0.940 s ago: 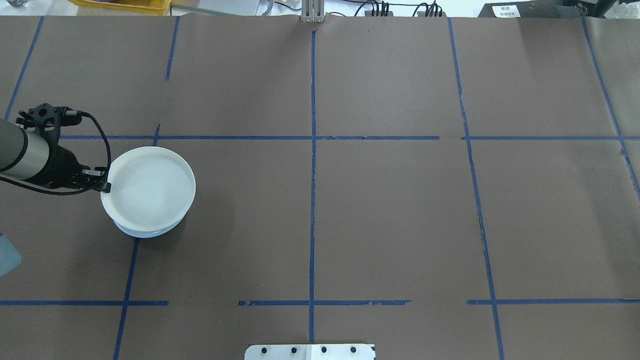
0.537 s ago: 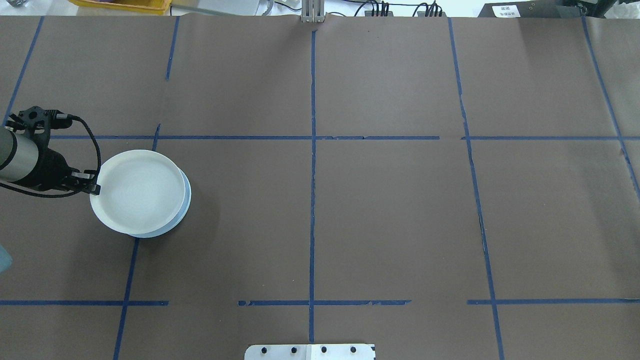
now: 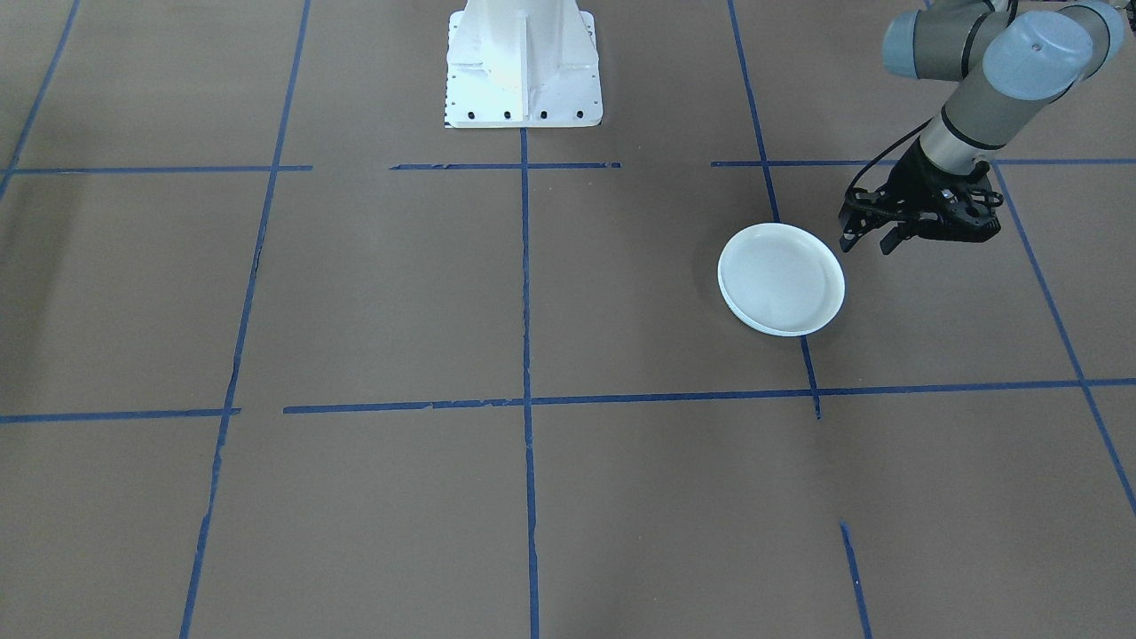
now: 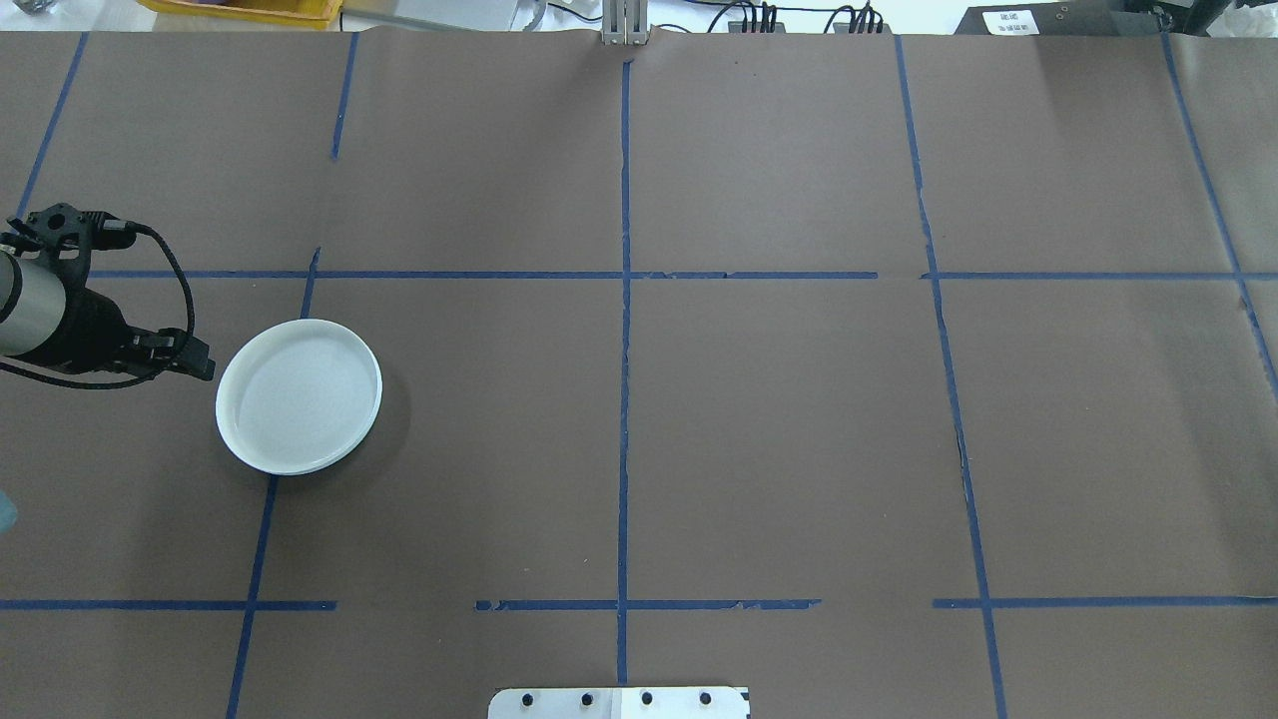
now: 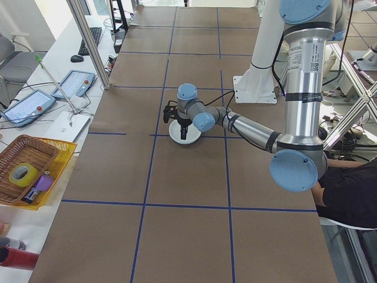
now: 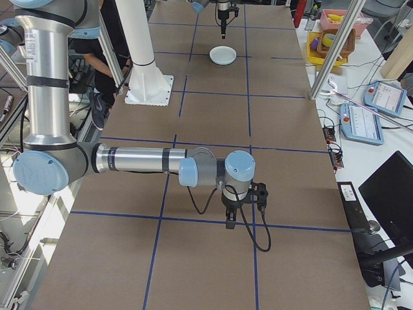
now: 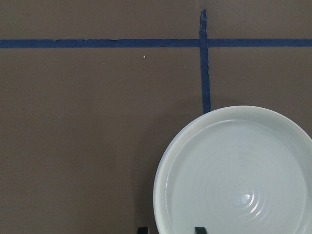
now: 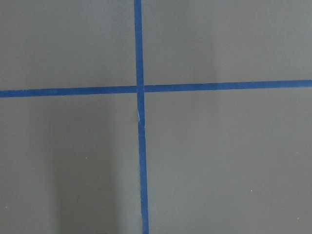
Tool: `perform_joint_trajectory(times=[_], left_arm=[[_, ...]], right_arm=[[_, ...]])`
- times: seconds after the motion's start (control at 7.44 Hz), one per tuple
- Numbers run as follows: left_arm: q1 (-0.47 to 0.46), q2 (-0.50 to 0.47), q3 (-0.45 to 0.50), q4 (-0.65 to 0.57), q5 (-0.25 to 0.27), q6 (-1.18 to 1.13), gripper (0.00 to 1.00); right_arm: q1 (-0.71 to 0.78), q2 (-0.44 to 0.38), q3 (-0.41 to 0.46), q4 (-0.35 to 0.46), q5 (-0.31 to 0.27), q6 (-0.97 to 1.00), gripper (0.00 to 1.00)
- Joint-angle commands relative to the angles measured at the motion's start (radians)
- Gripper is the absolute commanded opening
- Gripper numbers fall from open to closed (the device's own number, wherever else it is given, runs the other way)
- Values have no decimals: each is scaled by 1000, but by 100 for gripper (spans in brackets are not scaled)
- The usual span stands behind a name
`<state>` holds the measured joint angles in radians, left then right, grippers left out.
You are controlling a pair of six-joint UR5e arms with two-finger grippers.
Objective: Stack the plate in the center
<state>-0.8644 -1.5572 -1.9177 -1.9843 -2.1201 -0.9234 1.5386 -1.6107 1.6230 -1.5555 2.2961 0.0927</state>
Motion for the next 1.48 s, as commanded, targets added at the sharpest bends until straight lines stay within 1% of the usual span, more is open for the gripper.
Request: perform_joint_trajectory(times=[0.0, 0.13, 0.27, 0.4, 0.54, 0.67, 0.81, 0.94, 1.07, 1.21, 1.34], left_arm=[[-33, -4, -4, -5, 9, 109, 100], [-82, -4, 6, -2, 12, 258, 100], [-129, -4, 12, 1, 11, 326, 100], [-209, -7, 41, 7, 2, 421, 100], [-261, -4, 55, 24, -14, 499, 100], [-289, -4, 74, 91, -73, 524, 100], [-370, 0, 81, 169, -78, 599, 100], [-459, 0, 94, 291, -81, 744, 100], [-554, 2, 114, 391, -121, 864, 100], [-644, 47, 171, 407, -223, 938, 100], [-685, 63, 231, 400, -303, 971, 100]], right_arm=[[0, 0, 0, 0, 0, 1, 100], [0, 0, 0, 0, -1, -1, 100], [0, 0, 0, 0, -1, -1, 100], [0, 0, 0, 0, 0, 1, 100], [0, 0, 0, 0, 0, -1, 100], [0, 0, 0, 0, 0, 1, 100], [2, 0, 0, 0, -1, -1, 100], [0, 0, 0, 0, 0, -1, 100], [0, 0, 0, 0, -1, -1, 100], [0, 0, 0, 0, -1, 1, 100], [0, 0, 0, 0, 0, 1, 100]])
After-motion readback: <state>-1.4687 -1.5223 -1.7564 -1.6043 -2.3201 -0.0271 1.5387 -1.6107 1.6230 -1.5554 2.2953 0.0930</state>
